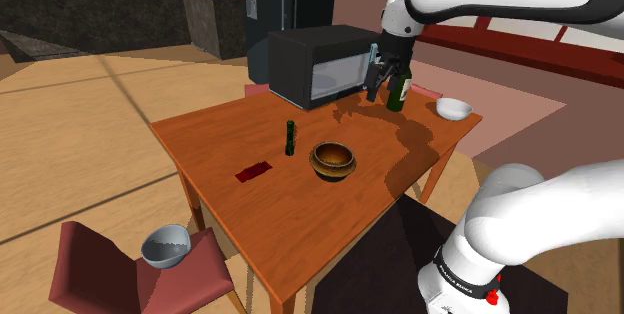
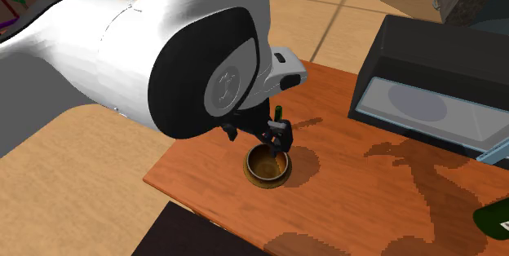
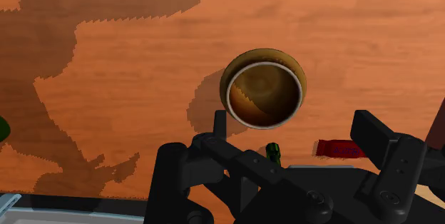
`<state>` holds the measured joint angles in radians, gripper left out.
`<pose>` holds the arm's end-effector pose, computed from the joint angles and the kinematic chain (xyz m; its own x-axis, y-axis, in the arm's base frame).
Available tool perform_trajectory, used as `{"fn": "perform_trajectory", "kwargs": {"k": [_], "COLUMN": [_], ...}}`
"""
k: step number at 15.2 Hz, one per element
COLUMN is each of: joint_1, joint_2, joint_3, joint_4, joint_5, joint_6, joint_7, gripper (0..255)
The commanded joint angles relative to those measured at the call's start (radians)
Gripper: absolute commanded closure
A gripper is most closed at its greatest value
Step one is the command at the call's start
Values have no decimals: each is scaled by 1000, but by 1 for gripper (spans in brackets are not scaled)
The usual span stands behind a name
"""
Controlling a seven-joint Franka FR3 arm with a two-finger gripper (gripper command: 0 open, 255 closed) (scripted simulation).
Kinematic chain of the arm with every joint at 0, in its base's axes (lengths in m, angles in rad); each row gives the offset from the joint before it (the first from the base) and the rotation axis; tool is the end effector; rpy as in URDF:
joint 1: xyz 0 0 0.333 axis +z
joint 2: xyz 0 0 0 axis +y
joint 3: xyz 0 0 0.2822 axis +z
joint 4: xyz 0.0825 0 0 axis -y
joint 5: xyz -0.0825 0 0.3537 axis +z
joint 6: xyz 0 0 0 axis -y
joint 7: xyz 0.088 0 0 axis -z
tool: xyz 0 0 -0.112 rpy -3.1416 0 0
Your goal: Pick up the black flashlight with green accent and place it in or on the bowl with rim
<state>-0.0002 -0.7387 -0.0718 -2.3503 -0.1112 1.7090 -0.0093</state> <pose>0.3249 -0.0394 0.5617 0.9949 -0.0331 0.0952 -0.0393 -0.9972 0.0636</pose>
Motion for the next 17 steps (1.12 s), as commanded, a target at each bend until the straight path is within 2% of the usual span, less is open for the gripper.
{"fn": "perform_trajectory", "kwargs": {"k": [1, 9, 17], "joint_1": [0, 19, 35], "joint_2": [0, 272, 570], "joint_3": [0, -2, -3], "joint_4": [0, 50, 185], "joint_5": [0, 24, 56], "joint_6": [0, 218, 377], "joint_7": [0, 30, 45], "gripper": [0, 0, 0]}}
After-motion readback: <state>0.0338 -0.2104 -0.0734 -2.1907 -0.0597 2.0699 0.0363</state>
